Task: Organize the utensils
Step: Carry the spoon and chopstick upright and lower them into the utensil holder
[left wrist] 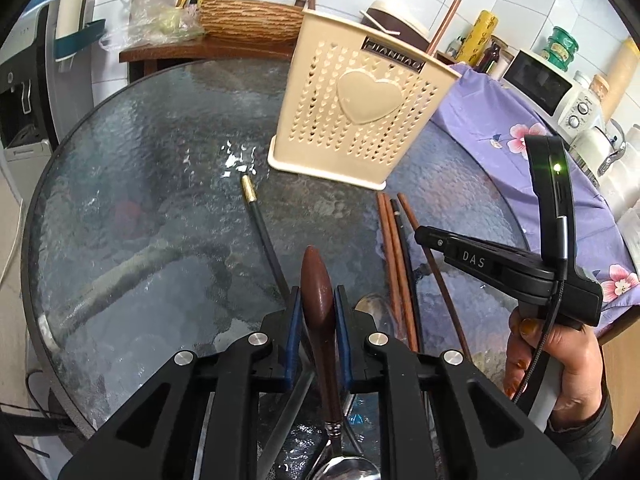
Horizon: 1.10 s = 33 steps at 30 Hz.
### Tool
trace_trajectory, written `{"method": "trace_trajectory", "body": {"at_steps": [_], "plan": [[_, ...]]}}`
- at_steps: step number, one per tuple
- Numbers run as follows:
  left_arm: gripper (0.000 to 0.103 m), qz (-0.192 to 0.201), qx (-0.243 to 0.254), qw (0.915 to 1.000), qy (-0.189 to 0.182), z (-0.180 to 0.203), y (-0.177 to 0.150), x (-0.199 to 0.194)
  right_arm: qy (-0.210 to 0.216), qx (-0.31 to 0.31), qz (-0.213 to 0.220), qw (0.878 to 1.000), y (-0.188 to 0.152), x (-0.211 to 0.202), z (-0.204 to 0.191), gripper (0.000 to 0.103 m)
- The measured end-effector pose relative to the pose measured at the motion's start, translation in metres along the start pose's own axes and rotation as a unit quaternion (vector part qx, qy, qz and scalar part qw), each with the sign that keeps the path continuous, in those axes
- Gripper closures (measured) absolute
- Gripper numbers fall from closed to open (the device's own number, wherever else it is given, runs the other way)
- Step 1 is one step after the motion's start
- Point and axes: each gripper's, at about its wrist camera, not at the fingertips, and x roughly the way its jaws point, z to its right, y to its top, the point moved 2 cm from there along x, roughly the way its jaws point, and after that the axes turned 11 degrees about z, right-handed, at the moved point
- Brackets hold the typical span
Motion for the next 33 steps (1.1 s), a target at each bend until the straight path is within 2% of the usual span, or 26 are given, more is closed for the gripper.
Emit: {"method": "trace_trajectory", "body": {"at_steps": [7, 14, 22, 33], "plan": [[0.088, 0.021, 0.016, 0.9996, -0.010, 0.009, 0.007, -0.014, 0.037, 0.004, 0.057, 0.998, 0.012, -0.034, 0.005, 0.096], [0.088, 0.047, 0.031, 0.9981, -0.026, 0.020, 0.014, -0.035, 0.092, -0.009, 0.122, 0.988, 0.016, -0.086, 0.002, 0.096], [0.089, 0.071, 0.047, 0.9954, -0.044, 0.030, 0.020, -0.058, 0.146, -0.005, 0.154, 0.977, 0.012, -0.130, 0.002, 0.096], [0.089, 0.107, 0.062, 0.9906, -0.059, 0.047, 0.031, -0.082, 0.156, -0.033, 0.197, 0.967, 0.012, -0.175, -0.012, 0.096]]}}
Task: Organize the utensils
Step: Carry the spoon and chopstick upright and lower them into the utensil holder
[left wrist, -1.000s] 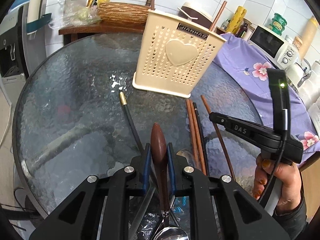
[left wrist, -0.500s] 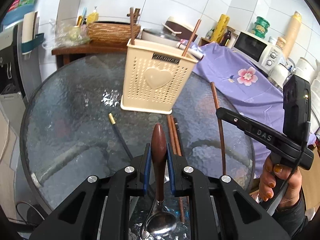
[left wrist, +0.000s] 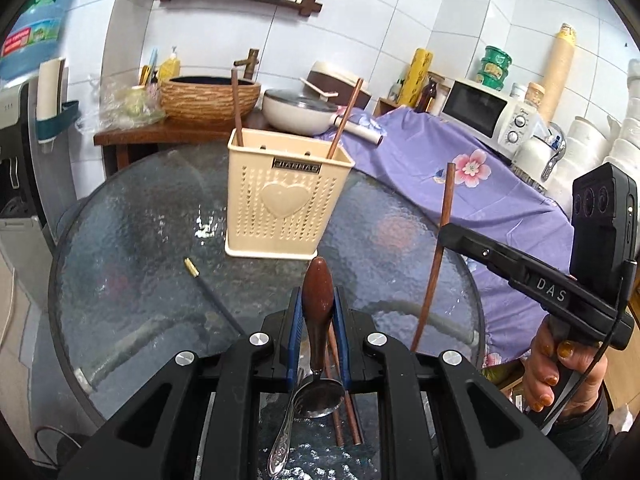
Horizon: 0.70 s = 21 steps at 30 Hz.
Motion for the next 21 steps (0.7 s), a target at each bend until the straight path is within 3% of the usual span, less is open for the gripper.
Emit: {"method": "trace_trajectory", "body": {"at_steps": [11, 21], "plan": [[0.088, 0.036, 0.022, 0.9991, -0.008, 0.010, 0.032, -0.003, -0.003, -0.021, 0.031, 0.999, 0.032, -0.004, -0.012, 0.096], [0.089, 0.128, 0.027, 0.9907, 0.037, 0.004, 0.131, 0.005, -0.016, -0.043, 0.089, 0.995, 0.110, 0.011, -0.024, 0.096]]}}
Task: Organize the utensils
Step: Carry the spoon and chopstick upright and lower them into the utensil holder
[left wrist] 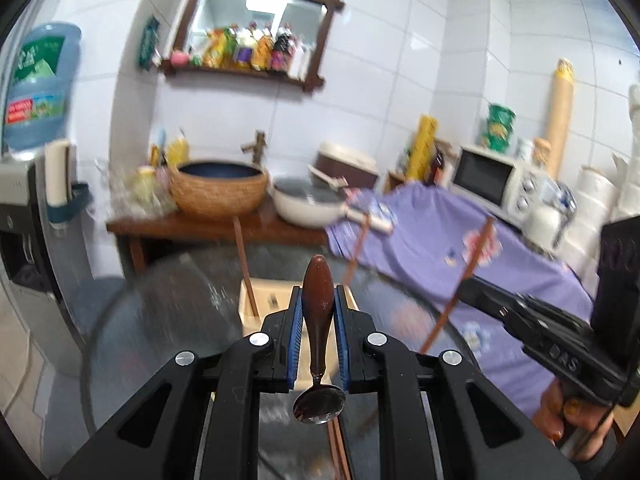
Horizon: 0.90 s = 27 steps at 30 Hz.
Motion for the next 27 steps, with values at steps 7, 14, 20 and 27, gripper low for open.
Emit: {"method": "trace_trajectory", "body": {"at_steps": [7, 14, 20, 27], "plan": [[0.089, 0.035, 0.003, 0.9981, 0.051, -0.008, 0.044, 0.037, -0.033, -0.024, 0.053, 0.998, 0.055, 0.030, -0.004, 0.096], [0.089, 0.045, -0.010, 0.9951, 0.088, -0.021, 0.047, 0.076, -0.066, -0.044, 0.088, 0.993, 0.064, 0.059, -0.004, 0.096], [0.089, 0.023, -0.007, 0.9955, 0.092, -0.029, 0.021, 0.096, -0.079, -0.041, 0.059, 0.994, 0.025, 0.090, 0.008, 0.096], [0.089, 0.001, 0.009, 0.9957, 0.092, -0.029, -0.011, 0.107, -0.084, -0.015, 0.020, 0.996, -0.014, 0.110, 0.029, 0.096]]}}
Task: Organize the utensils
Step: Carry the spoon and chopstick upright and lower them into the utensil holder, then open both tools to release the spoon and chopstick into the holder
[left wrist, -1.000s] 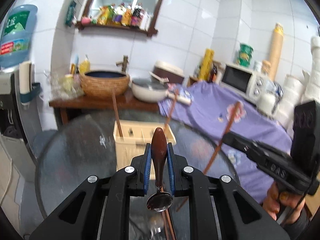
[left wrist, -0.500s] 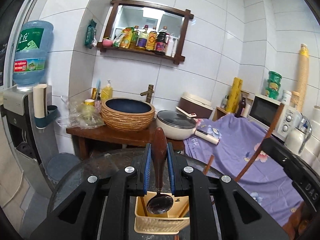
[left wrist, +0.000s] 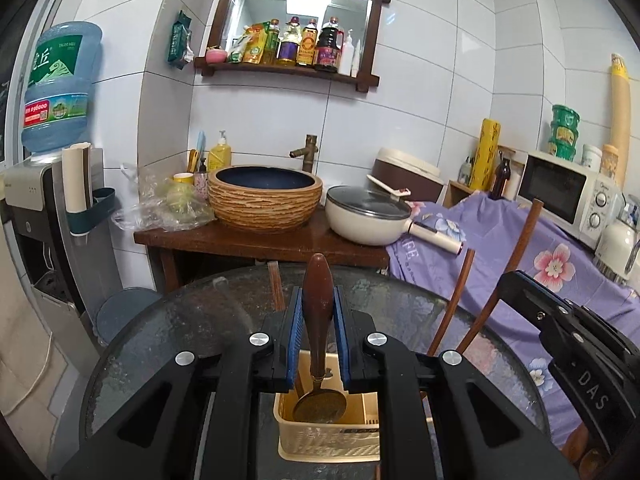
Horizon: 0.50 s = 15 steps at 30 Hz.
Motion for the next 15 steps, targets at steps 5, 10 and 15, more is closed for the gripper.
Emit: {"method": "trace_trajectory", "body": {"at_steps": [5, 10, 15], "plan": [[0.089, -0.020, 0.001, 0.9998, -0.004, 0.000, -0.017, 0.007, 0.000, 0.000, -0.017, 1.000, -0.019, 0.004, 0.003, 0.096], [0.089, -0.037, 0.008, 0.9993, -0.004, 0.001, -0.030, 0.014, 0.001, 0.004, -0.029, 1.000, -0.031, 0.005, 0.006, 0.096], [0.088, -0.055, 0.012, 0.9984, -0.007, 0.001, -0.043, 0.020, 0.000, -0.002, -0.024, 1.000, -0.033, 0.002, 0.006, 0.096]]}}
